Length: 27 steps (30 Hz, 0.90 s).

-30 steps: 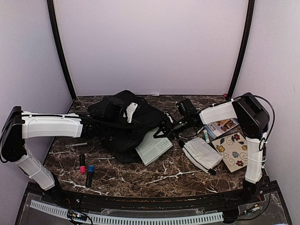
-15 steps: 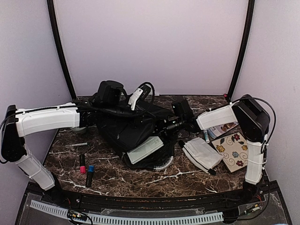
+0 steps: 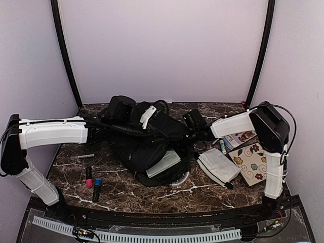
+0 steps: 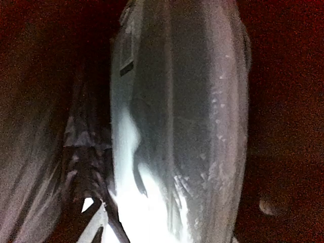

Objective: Pack the student bag
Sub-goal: Place the book in the largest pocket of the bag.

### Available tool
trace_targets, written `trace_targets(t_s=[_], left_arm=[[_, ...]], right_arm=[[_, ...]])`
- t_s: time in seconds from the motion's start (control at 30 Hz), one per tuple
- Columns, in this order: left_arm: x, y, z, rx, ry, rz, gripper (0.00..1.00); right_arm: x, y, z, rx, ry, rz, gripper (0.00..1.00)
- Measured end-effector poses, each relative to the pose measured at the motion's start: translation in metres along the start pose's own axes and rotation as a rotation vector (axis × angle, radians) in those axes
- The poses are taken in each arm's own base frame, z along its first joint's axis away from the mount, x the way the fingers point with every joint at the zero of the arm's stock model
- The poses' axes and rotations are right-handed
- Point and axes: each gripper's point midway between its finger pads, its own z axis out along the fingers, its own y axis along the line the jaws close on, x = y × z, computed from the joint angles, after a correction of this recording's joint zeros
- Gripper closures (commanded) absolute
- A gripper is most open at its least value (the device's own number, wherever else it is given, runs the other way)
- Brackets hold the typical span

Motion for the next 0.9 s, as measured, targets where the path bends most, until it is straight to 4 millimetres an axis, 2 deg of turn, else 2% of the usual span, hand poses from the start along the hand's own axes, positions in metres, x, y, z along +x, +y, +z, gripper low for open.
trace_targets(t_s=[0.2, 0.27, 0.3, 0.4, 0.53, 0.67, 0.77, 0.83, 0.9], left_arm=[[-0.003, 0.000, -0.008, -0.027, -0.030, 0.013, 1.00], [-0.007, 0.000, -0.013, -0.041, -0.047, 0.020, 1.00], [-0.009, 0.000, -0.015, -0.048, -0.054, 0.023, 1.00], [-0.011, 0.002, -0.018, -0.069, -0.067, 0.029, 1.00], [-0.007, 0.005, -0.016, -0.093, -0.071, 0.030, 1.00], [0.001, 0.011, -0.014, -0.115, -0.065, 0.015, 1.00], [-0.001, 0.014, -0.013, -0.134, -0.077, 0.007, 1.00], [-0.004, 0.016, -0.014, -0.146, -0.088, 0.004, 1.00], [-0.006, 0.016, -0.015, -0.147, -0.101, 0.005, 1.00]], right_arm=[[0.003, 0.005, -0.020, 0.123, -0.050, -0.131, 0.25], [0.007, 0.009, -0.029, 0.140, -0.064, -0.167, 0.22], [0.009, 0.011, -0.034, 0.143, -0.069, -0.182, 0.18], [0.024, 0.016, -0.047, 0.144, -0.075, -0.236, 0.12], [0.049, 0.017, -0.060, 0.125, -0.053, -0.285, 0.13], [0.065, 0.016, -0.064, 0.102, -0.019, -0.331, 0.17], [0.070, 0.014, -0.066, 0.120, -0.005, -0.371, 0.21], [0.071, 0.013, -0.070, 0.135, -0.005, -0.402, 0.31], [0.077, 0.010, -0.072, 0.141, 0.007, -0.434, 0.49]])
